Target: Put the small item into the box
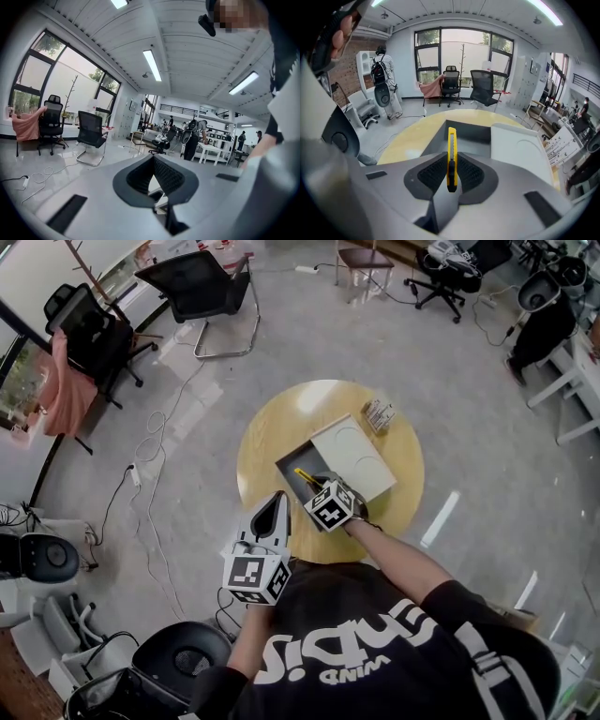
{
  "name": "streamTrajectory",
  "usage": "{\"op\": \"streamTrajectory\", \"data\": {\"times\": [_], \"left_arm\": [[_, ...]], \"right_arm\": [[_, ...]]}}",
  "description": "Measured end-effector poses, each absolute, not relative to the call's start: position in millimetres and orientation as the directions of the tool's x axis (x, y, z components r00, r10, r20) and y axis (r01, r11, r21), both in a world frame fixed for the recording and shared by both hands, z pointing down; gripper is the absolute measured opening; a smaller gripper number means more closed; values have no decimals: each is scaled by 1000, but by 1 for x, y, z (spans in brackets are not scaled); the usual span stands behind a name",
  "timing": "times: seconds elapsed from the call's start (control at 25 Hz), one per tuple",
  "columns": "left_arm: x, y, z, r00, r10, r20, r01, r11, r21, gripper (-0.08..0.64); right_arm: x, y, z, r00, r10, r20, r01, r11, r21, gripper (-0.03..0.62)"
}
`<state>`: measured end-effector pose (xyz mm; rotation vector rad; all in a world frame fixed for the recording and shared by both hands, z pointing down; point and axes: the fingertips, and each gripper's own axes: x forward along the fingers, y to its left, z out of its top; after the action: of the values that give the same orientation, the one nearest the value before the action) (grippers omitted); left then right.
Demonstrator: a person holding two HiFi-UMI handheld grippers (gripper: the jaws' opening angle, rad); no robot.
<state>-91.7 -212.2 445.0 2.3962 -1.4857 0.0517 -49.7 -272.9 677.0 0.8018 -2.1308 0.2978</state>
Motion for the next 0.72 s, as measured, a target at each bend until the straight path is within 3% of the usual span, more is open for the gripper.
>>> {"op": "streamTrajectory", "data": {"times": [0.28,0.72], "left_arm": [[-97,-210,445,444,-874,197,-884,-392,254,8],[-102,-207,449,435,-878,199,-887,-379,263,8]], "right_arm": [[-61,-265,695,-409,-383,828,-605,793,68,57],[-46,-262,724,-334,-306,891,-711,703,-25,57]]}}
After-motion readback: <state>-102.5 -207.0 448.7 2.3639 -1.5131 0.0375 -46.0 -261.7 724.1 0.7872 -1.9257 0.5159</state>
